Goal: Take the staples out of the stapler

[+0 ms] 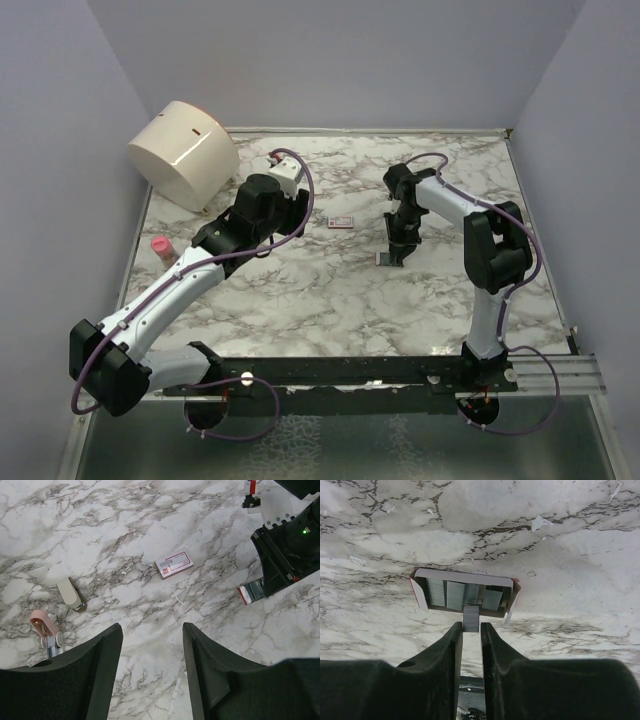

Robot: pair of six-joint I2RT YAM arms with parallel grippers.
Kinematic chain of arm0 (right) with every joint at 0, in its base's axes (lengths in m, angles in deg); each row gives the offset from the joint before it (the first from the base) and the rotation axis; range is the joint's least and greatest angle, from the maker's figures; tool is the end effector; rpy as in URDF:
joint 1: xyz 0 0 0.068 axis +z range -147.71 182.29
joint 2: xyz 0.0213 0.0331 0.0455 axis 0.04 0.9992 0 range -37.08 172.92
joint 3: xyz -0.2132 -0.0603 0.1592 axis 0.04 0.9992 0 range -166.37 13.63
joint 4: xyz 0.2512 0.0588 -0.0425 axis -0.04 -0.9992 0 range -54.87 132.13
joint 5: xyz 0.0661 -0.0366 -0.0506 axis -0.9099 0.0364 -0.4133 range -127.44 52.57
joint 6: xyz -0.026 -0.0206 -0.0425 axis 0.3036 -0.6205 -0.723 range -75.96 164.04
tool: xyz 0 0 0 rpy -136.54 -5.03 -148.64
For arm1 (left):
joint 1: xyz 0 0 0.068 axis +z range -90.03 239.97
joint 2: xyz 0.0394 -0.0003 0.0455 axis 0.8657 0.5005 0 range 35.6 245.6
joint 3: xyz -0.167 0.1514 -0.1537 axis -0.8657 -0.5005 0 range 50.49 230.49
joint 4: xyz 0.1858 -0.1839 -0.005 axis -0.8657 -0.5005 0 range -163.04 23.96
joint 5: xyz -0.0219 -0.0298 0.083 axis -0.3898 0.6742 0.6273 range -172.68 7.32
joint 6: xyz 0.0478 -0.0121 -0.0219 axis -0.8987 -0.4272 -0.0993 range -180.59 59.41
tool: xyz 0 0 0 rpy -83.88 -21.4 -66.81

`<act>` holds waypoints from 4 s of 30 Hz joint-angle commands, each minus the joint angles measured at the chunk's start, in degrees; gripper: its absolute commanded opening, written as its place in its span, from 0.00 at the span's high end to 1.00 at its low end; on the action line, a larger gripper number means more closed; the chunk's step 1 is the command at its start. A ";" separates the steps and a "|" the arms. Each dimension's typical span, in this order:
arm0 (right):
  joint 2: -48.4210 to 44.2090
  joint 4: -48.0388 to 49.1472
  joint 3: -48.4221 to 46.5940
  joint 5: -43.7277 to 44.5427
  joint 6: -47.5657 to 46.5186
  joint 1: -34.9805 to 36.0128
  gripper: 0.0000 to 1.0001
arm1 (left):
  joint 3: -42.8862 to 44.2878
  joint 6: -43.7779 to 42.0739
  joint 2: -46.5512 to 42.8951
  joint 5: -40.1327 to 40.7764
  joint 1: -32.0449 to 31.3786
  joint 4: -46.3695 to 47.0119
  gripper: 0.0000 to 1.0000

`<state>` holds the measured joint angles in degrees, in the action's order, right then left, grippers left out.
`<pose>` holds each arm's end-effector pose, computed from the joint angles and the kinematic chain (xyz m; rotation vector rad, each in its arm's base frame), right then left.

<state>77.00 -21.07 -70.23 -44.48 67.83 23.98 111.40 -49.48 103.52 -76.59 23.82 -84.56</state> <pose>0.3358 0.1383 0.1739 -0.0613 -3.0353 -0.1373 0.2202 -0.1561 0.3406 0.3749 2.0037 -0.4157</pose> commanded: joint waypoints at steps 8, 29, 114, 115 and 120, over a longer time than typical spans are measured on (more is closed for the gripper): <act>0.87 -0.34 -2.20 1.49 0.69 0.44 0.77 | -0.36 -0.77 -1.65 1.30 -0.60 0.18 0.46; -20.84 24.46 22.37 10.20 11.96 4.59 0.62 | -0.54 -0.66 -1.06 0.71 -0.77 0.26 0.45; -12.74 22.24 12.36 16.44 -2.73 7.20 0.86 | -0.73 -0.68 -0.34 1.34 -1.07 0.00 0.12; -12.55 22.17 12.34 16.19 -3.00 7.22 0.86 | -0.64 -0.71 -0.33 1.30 -1.12 0.00 0.12; -11.10 21.76 12.28 14.79 -4.48 6.99 0.86 | -0.75 -0.75 -0.25 1.31 -1.08 0.00 0.12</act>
<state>64.37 1.97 -56.33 -27.52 66.23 31.42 110.98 -49.83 103.50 -76.52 23.08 -84.61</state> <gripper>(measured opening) 0.149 0.879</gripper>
